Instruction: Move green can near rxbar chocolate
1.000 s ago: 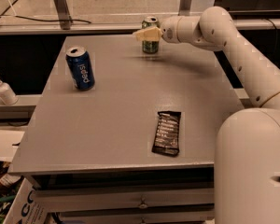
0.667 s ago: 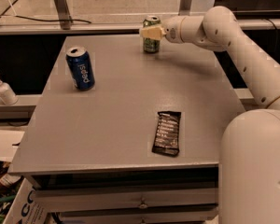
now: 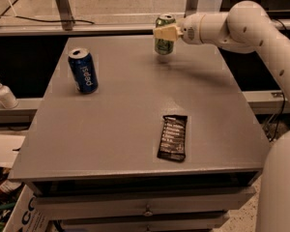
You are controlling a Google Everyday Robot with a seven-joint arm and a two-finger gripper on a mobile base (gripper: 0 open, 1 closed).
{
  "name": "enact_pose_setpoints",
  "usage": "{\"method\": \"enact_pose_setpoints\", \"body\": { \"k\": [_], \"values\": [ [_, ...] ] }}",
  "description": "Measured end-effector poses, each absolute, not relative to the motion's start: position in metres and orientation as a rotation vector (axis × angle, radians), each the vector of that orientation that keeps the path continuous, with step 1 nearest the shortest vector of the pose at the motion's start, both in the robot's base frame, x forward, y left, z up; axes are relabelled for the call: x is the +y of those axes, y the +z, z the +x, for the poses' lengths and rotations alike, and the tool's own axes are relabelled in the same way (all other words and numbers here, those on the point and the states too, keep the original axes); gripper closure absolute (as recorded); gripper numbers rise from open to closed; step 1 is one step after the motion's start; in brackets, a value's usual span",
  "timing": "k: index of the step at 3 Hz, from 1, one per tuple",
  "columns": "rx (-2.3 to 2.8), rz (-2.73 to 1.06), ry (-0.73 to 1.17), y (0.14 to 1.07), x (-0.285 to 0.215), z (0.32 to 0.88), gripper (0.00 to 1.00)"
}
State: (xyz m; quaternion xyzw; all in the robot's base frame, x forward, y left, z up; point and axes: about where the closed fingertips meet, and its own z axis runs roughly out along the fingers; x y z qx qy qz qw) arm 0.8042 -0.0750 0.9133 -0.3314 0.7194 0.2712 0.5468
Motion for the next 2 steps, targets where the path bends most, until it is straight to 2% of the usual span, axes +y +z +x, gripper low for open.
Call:
{"method": "enact_pose_setpoints", "body": {
  "k": [1, 2],
  "values": [
    [1.671, -0.844, 0.715, 0.932, -0.073, 0.750, 1.00],
    [1.646, -0.906, 0.811, 0.926, -0.077, 0.687, 1.00]
  ]
}}
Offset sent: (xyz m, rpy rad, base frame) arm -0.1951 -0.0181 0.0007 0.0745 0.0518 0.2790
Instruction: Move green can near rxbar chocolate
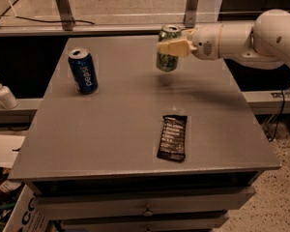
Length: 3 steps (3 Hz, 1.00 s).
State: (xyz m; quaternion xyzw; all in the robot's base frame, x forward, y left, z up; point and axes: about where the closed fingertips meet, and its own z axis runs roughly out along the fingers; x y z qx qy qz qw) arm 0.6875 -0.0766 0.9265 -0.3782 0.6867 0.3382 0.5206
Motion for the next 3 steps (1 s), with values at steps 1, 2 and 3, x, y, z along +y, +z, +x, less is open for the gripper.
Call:
{"method": "enact_pose_setpoints", "body": {
  "k": [1, 2, 3],
  "values": [
    [1.619, -0.942, 0.880, 0.912, -0.091, 0.635, 1.00],
    [1.597, -0.959, 0.917, 0.899, -0.109, 0.594, 1.00],
    [1.583, -0.968, 0.938, 0.885, -0.129, 0.561, 1.00]
  ]
}}
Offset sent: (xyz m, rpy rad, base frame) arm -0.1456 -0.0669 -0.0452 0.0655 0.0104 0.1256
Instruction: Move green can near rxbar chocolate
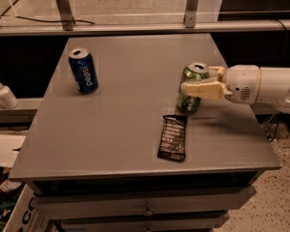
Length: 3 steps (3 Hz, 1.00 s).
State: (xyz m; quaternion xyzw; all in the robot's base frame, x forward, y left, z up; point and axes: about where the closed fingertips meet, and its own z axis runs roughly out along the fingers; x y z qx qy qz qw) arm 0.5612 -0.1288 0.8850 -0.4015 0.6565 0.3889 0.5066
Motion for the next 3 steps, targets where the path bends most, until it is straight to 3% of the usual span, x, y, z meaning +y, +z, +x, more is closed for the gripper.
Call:
{"method": "enact_pose_setpoints", "body": {
  "k": [3],
  "values": [
    [1.579, -0.990, 0.932, 0.873, -0.157, 0.532, 1.00]
  ]
}}
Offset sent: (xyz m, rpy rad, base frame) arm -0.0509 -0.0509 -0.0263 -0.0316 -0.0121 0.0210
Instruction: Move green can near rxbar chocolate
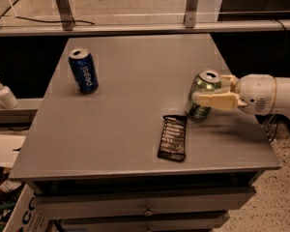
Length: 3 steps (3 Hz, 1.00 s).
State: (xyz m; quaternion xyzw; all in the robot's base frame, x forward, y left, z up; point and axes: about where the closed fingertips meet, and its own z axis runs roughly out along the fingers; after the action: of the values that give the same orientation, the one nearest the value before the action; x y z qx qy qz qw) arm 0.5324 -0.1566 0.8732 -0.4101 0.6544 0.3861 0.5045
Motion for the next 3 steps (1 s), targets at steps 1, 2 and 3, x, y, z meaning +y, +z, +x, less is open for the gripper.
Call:
{"method": "enact_pose_setpoints", "body": {
  "k": [1, 2, 3],
  "values": [
    [1.579, -0.990, 0.932, 0.8733, -0.1566, 0.5324, 0.82],
    [1.579, -0.990, 0.932, 0.8735, -0.1566, 0.5324, 0.59],
    [1.579, -0.990, 0.932, 0.8740, -0.1566, 0.5324, 0.36]
  ]
}}
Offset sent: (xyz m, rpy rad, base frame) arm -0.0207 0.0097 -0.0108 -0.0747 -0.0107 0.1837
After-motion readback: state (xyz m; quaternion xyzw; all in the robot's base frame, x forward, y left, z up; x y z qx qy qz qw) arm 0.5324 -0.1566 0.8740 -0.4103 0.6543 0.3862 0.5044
